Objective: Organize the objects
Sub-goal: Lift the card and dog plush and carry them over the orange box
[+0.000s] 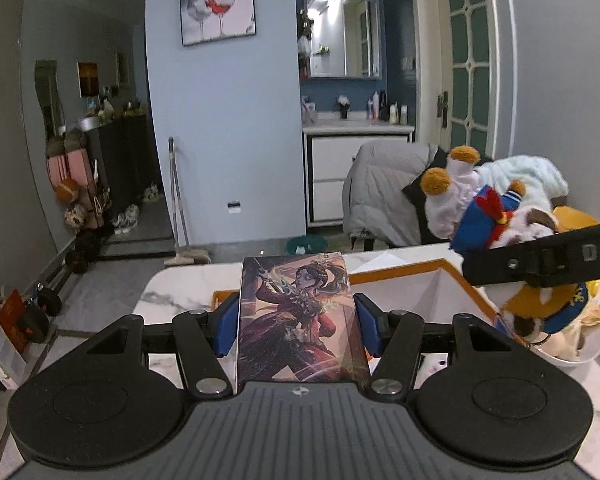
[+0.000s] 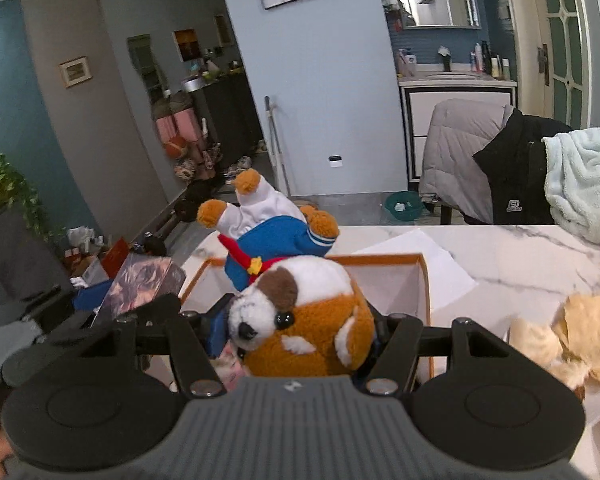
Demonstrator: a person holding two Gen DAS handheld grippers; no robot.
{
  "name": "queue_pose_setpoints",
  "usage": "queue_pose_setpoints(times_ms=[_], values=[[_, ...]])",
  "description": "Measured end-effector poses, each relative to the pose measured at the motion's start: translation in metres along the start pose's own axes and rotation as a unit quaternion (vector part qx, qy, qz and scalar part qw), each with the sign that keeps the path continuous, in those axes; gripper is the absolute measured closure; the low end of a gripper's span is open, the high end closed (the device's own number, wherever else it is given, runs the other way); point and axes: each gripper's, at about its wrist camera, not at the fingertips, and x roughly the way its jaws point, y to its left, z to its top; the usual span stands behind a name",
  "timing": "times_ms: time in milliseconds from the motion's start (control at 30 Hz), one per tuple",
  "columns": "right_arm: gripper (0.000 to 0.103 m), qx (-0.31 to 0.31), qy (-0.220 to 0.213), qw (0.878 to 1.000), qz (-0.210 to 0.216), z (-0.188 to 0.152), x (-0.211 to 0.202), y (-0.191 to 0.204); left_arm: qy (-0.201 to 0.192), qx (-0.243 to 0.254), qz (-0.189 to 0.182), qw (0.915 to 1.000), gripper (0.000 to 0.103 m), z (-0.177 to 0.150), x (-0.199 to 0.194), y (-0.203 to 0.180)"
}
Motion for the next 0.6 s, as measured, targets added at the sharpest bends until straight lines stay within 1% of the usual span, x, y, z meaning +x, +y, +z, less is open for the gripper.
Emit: queue_pose_setpoints(times_ms=[133,333,600], values=[[0.039,0.008,0.032,0.999,-0.015,0.000,0.045,-0.009,0.034,-0.006,-0.006,0.9994,0.035,-0.012,0.029,0.002],[0.039,0.010,0.080,0.996,-0.033,-0.012,0.099,-0.023,0.074,-0.004,-0.006,0.9973,0.035,-0.032,0.052,0.004],[0.040,-0.001,0.120,0.992,-0.048,-0.018,0.140,-0.030,0.093,-0.001,-0.005,0.9956,0.034,-0.038,0.061,-0.001]])
